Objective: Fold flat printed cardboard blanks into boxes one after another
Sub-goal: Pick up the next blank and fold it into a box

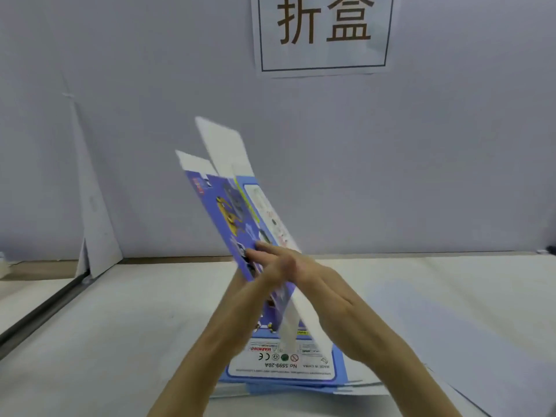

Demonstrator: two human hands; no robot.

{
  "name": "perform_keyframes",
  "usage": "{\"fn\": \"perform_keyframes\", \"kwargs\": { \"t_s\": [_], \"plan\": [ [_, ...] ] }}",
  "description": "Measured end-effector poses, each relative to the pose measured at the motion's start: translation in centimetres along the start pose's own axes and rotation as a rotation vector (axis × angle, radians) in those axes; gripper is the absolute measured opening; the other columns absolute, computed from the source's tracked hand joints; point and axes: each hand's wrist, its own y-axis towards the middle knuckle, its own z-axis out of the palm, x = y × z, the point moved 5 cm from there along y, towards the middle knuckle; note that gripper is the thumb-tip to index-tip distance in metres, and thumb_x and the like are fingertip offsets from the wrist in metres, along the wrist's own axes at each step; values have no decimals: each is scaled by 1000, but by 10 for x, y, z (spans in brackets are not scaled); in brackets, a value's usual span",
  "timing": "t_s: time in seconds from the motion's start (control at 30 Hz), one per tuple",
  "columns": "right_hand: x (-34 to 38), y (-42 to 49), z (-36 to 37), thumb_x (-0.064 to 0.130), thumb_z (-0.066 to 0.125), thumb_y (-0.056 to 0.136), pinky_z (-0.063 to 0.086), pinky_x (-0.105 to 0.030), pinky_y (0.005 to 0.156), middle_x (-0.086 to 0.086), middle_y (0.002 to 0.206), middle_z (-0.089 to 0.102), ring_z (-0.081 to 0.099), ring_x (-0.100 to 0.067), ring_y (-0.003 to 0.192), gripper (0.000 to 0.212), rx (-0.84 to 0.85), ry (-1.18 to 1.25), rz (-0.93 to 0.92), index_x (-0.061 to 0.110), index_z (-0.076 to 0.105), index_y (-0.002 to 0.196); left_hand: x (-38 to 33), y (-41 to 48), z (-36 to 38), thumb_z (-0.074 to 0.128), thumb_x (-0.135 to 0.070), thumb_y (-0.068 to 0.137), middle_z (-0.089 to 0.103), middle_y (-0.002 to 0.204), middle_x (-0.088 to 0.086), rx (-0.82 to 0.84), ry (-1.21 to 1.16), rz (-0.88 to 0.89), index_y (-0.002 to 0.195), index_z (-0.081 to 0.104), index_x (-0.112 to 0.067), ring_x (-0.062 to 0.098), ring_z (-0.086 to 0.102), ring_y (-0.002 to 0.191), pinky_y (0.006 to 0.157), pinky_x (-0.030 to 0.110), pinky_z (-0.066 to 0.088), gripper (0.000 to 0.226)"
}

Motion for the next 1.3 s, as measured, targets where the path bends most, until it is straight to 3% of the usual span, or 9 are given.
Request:
{"fn": "perform_keyframes", "kwargs": {
  "t_s": [0.1, 0.3, 0.43, 0.53, 0.63, 0.87, 1.07, 1.2, 1.3],
  "plan": [
    [-7, -1, -14, 51, 46, 91, 42, -28, 106, 34, 144, 35, 28, 12, 135, 40, -6, -169, 45, 52, 48, 132, -9, 4, -19, 66, -23, 85, 74, 88, 7, -200, -154, 24, 97, 68, -23, 22, 72, 75, 56, 32, 58, 12],
    [-21, -7, -36, 71, 69, 64, 34, -36, 114, 34, 152, 17, 15, 13, 139, 86, 8, -474, 63, 59, 29, 139, -17, 3, -35, 56, -15, 88, 73, 69, 2, -229, -261, -19, 88, 66, -19, 17, 70, 55, 42, 25, 53, 10],
    [-13, -4, -28, 78, 55, 68, 42, -34, 109, 23, 150, 34, 27, 4, 139, 82, -81, -632, -84, 47, 37, 141, -23, 1, -30, 69, -45, 66, 76, 87, 5, -69, -304, 58, 97, 74, -21, 21, 73, 72, 51, 29, 57, 40],
    [-2, -3, -24, 62, 52, 81, 58, -32, 84, 3, 137, 56, 54, -6, 120, 72, -207, -694, -287, 20, 48, 139, -31, -8, -16, 82, -68, 42, 75, 94, -6, 225, -227, 98, 98, 77, -29, 11, 72, 85, 62, 21, 57, 68],
    [7, -10, -29, 40, 59, 89, 60, -37, 66, -8, 115, 68, 70, -20, 91, 50, -428, -783, -470, 8, 57, 128, -27, -10, -2, 84, -51, 55, 69, 115, -11, 377, 97, 172, 127, 54, -23, 11, 68, 102, 76, 19, 54, 83],
    [8, -9, -35, 51, 57, 86, 51, -33, 97, 9, 152, 31, 31, -12, 141, 65, -324, -524, -311, 28, 38, 143, -12, -21, 15, 86, -52, 51, 68, 109, -21, 433, 153, 140, 106, 60, -58, 5, 65, 104, 75, 19, 55, 61],
    [-6, -7, -35, 74, 58, 74, 40, -37, 109, 25, 155, 20, 16, 5, 143, 85, -105, -563, -83, 40, 30, 147, -12, -8, 1, 69, -36, 72, 70, 111, -3, 362, 93, 88, 114, 62, -34, 18, 67, 104, 76, 22, 55, 43],
    [9, -5, -35, 68, 46, 82, 50, -27, 96, 11, 140, 51, 51, -6, 125, 76, -236, -797, -144, 20, 48, 140, -16, -7, -3, 79, -34, 64, 69, 115, -2, 392, 85, 119, 127, 48, -16, 21, 66, 107, 78, 26, 55, 72],
    [23, -10, -27, 36, 34, 101, 52, -30, 57, -11, 92, 74, 67, -24, 69, 52, -491, -938, -377, -4, 66, 116, -15, -16, 20, 70, -29, 72, 49, 141, -7, 473, 186, 164, 148, 26, -25, 15, 50, 127, 89, 31, 53, 88]
  ]
}}
